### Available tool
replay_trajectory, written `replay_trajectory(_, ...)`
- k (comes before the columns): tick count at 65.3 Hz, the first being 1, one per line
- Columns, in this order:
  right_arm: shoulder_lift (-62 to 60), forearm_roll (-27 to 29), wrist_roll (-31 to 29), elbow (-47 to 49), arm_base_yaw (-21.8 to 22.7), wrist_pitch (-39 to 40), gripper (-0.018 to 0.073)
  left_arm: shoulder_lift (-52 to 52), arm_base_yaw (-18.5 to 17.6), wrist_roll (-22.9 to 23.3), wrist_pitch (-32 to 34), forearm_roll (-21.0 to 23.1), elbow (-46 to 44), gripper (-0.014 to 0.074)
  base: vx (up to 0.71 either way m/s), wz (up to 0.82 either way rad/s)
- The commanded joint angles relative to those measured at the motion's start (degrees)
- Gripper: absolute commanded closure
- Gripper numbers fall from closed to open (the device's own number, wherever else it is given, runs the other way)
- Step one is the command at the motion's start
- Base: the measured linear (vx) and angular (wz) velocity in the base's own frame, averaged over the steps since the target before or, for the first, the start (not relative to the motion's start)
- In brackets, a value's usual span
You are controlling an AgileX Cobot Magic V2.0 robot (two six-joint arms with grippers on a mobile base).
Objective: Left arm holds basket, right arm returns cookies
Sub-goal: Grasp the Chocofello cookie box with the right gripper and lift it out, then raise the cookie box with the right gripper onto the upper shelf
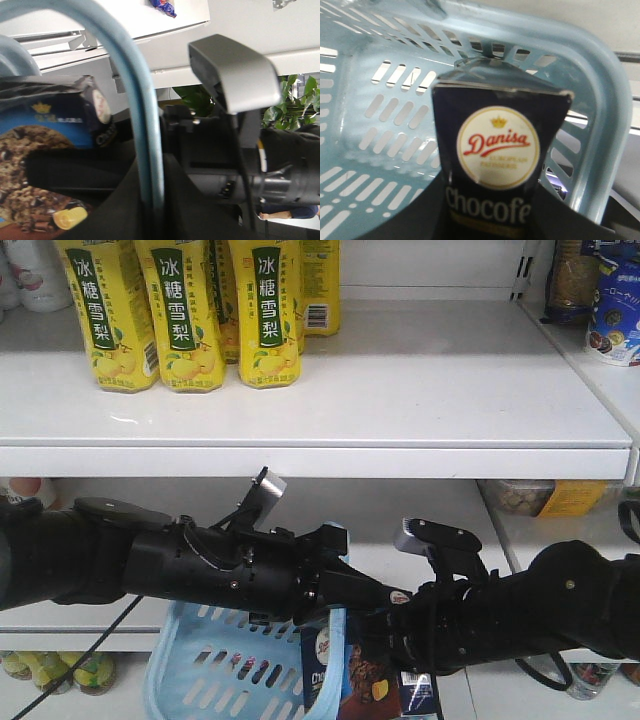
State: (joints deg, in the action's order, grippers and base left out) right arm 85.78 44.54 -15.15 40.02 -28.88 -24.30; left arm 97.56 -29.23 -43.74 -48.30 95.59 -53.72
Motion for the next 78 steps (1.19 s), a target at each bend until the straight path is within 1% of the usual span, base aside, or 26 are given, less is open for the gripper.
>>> replay_trajectory(1,-3.8,0.6,-0.7,1.5,0.3,0.9,0.0405,-3.0,0.2,-3.3,0.5,5.7,-1.8,0.0603,0.00,0.00)
replay_trajectory(16,-7.3,-1.1,-0.3,1.5,0.3,-0.5,0.0403,-3.0,0.2,-3.3,0.5,5.7,-1.8,0.0603,0.00,0.00)
replay_trajectory(29,-10.9,-5.1,1.8,1.5,0.3,-2.4,0.0398,-3.0,0.2,-3.3,0.5,5.7,-1.8,0.0603,0.00,0.00)
replay_trajectory(34,-12.6,-7.4,3.0,1.5,0.3,-3.0,0.0398,-3.0,0.2,-3.3,0.5,5.7,-1.8,0.0603,0.00,0.00)
replay_trajectory(46,-17.1,-15.2,9.2,1.5,0.3,-3.4,0.0394,-3.0,0.2,-3.3,0.5,5.7,-1.8,0.0603,0.00,0.00)
replay_trajectory(59,-22.7,-26.7,19.2,1.5,0.3,-4.0,0.0391,-3.0,0.2,-3.3,0.5,5.7,-1.8,0.0603,0.00,0.00)
replay_trajectory(68,-27.4,-34.1,24.7,1.5,0.3,-6.0,0.0389,-3.0,0.2,-3.3,0.5,5.7,-1.8,0.0603,0.00,0.00)
replay_trajectory(78,-34.4,-38.9,28.3,1.5,0.3,-7.9,0.0389,-3.0,0.2,-3.3,0.5,5.7,-1.8,0.0603,0.00,0.00)
